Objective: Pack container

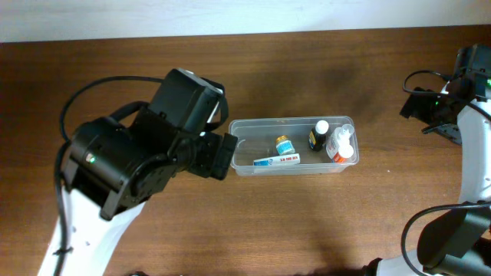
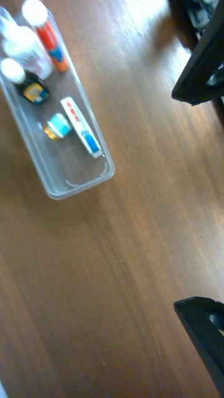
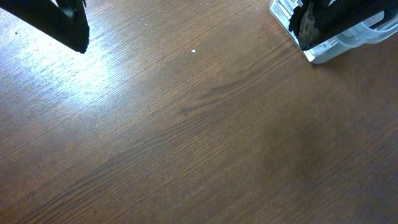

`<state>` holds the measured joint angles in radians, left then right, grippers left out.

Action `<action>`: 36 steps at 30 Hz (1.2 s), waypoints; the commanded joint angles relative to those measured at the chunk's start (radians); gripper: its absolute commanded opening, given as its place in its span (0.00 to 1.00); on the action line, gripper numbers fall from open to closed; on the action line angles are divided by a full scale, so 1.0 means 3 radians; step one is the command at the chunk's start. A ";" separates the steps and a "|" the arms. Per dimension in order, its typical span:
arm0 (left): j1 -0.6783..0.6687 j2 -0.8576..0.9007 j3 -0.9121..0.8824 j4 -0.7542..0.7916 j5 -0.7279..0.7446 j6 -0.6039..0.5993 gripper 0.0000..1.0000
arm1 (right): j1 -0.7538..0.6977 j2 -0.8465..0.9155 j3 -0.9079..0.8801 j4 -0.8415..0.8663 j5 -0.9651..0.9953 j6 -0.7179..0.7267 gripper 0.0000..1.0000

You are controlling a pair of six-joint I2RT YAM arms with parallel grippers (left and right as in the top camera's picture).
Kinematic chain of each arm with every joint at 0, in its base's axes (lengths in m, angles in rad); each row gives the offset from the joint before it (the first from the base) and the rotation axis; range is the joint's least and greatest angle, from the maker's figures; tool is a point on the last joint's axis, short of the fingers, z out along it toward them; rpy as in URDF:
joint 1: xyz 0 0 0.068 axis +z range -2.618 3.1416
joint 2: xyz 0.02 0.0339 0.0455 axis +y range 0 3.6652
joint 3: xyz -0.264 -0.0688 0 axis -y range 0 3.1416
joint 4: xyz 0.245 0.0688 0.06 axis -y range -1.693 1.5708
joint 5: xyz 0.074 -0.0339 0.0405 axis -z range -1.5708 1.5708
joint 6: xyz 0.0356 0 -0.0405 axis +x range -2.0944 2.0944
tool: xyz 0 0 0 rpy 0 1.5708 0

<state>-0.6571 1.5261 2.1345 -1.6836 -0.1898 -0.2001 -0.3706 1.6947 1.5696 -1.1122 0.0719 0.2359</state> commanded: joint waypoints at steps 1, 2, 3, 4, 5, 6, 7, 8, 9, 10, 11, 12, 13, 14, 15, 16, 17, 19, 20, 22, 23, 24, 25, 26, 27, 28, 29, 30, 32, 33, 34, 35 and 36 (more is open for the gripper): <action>-0.0004 -0.0011 -0.0287 0.0033 -0.0043 0.0126 0.99 | -0.0013 0.0009 -0.0004 0.0008 0.0051 0.0029 0.98; -0.0004 -0.0015 -0.0392 0.0071 -0.0048 0.0131 0.99 | -0.0013 0.0009 -0.0004 0.0009 0.0052 0.0029 0.98; -0.0004 -0.0041 -0.0505 0.0145 -0.0046 0.0203 0.99 | -0.0013 0.0009 -0.0004 0.0008 0.0051 0.0029 0.98; -0.0004 -0.0074 -0.0635 0.0254 -0.0042 0.0308 0.99 | -0.0013 0.0009 -0.0004 0.0009 0.0051 0.0029 0.98; -0.0004 -0.0122 -0.0772 0.0384 -0.0041 0.0431 0.99 | -0.0013 0.0009 -0.0004 0.0009 0.0051 0.0029 0.98; -0.0004 -0.0182 -0.0931 0.0544 -0.0039 0.0568 0.99 | -0.0013 0.0009 -0.0004 0.0008 0.0052 0.0029 0.98; -0.0004 -0.0254 -0.1096 0.0712 -0.0031 0.0717 1.00 | -0.0013 0.0009 -0.0004 0.0009 0.0051 0.0029 0.98; 0.0000 -0.0331 -0.1269 0.0890 -0.0031 0.0853 0.99 | -0.0013 0.0009 -0.0004 0.0008 0.0052 0.0029 0.98; 0.0015 -0.0421 -0.1462 0.1085 -0.0031 0.0973 0.99 | -0.0013 0.0009 -0.0004 0.0008 0.0051 0.0029 0.98; 0.0042 -0.0511 -0.1647 0.1259 -0.0031 0.1045 0.99 | -0.0013 0.0009 -0.0004 0.0009 0.0051 0.0029 0.98; 0.0095 -0.0632 -0.1902 0.1481 -0.0031 0.1099 0.99 | -0.0013 0.0009 -0.0004 0.0008 0.0052 0.0029 0.98; 0.0151 -0.0721 -0.2088 0.1633 -0.0033 0.1100 0.99 | -0.0013 0.0009 -0.0004 0.0008 0.0052 0.0029 0.98; 0.0234 -0.0825 -0.2303 0.1803 -0.0031 0.1099 0.99 | -0.0013 0.0009 -0.0004 0.0009 0.0051 0.0029 0.98; 0.0355 -0.0956 -0.2566 0.2009 -0.0029 0.1097 0.99 | -0.0013 0.0009 -0.0004 0.0009 0.0052 0.0029 0.98; 0.0467 -0.1078 -0.2800 0.2196 -0.0014 0.1097 0.99 | -0.0013 0.0009 -0.0004 0.0008 0.0051 0.0029 0.98; 0.0559 -0.1177 -0.2987 0.2352 0.0001 0.1099 0.99 | -0.0013 0.0009 -0.0004 0.0009 0.0051 0.0029 0.98; 0.0689 -0.1328 -0.3240 0.2572 0.0006 0.1099 0.99 | -0.0013 0.0009 -0.0004 0.0008 0.0051 0.0029 0.98; 0.0893 -0.1581 -0.3632 0.2900 0.0036 0.1100 0.99 | -0.0013 0.0009 -0.0004 0.0009 0.0052 0.0029 0.98; 0.0994 -0.1724 -0.3836 0.3061 0.0064 0.1099 0.99 | -0.0013 0.0009 -0.0004 0.0009 0.0051 0.0029 0.98; 0.1181 -0.2059 -0.4262 0.3366 0.0153 0.1100 0.99 | -0.0013 0.0009 -0.0004 0.0009 0.0051 0.0029 0.98; 0.1247 -0.2201 -0.4424 0.3473 0.0192 0.1100 0.99 | -0.0013 0.0009 -0.0004 0.0009 0.0051 0.0029 0.98; 0.1322 -0.2374 -0.4615 0.3596 0.0233 0.1102 0.99 | -0.0013 0.0009 -0.0004 0.0009 0.0051 0.0029 0.98; 0.1394 -0.2548 -0.4802 0.3726 0.0266 0.1119 0.99 | -0.0013 0.0009 -0.0004 0.0009 0.0051 0.0029 0.98; 0.1467 -0.2748 -0.5011 0.3877 0.0326 0.1181 0.99 | -0.0013 0.0009 -0.0004 0.0009 0.0052 0.0029 0.98; 0.1558 -0.3009 -0.5271 0.4095 0.0415 0.1278 0.99 | -0.0013 0.0009 -0.0004 0.0008 0.0051 0.0029 0.98; 0.1610 -0.3160 -0.5416 0.4228 0.0459 0.1325 0.99 | -0.0013 0.0009 -0.0004 0.0009 0.0051 0.0029 0.98; 0.1663 -0.3321 -0.5562 0.4358 0.0529 0.1403 0.99 | -0.0013 0.0009 -0.0004 0.0009 0.0051 0.0029 0.99; 0.1712 -0.3468 -0.5683 0.4456 0.0608 0.1507 0.99 | -0.0013 0.0009 -0.0004 0.0009 0.0052 0.0029 0.98; 0.1795 -0.3723 -0.5848 0.4550 0.0797 0.1743 0.99 | -0.0013 0.0009 -0.0004 0.0009 0.0051 0.0029 0.98; 0.1839 -0.3854 -0.5915 0.4575 0.0894 0.1864 0.99 | -0.0013 0.0009 -0.0004 0.0009 0.0051 0.0029 0.98; 0.1878 -0.3970 -0.5970 0.4592 0.0973 0.1951 1.00 | -0.0013 0.0009 -0.0004 0.0009 0.0051 0.0029 0.98; 0.1912 -0.4075 -0.6012 0.4590 0.1038 0.2019 0.99 | -0.0013 0.0009 -0.0004 0.0008 0.0051 0.0029 0.98; 0.1942 -0.4163 -0.6041 0.4587 0.1067 0.2047 0.99 | -0.0013 0.0009 -0.0004 0.0009 0.0052 0.0029 0.98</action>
<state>-0.1032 0.3565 0.3573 -0.3172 0.0200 0.2935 -0.3706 1.6947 1.5677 -1.1103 0.0750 0.2359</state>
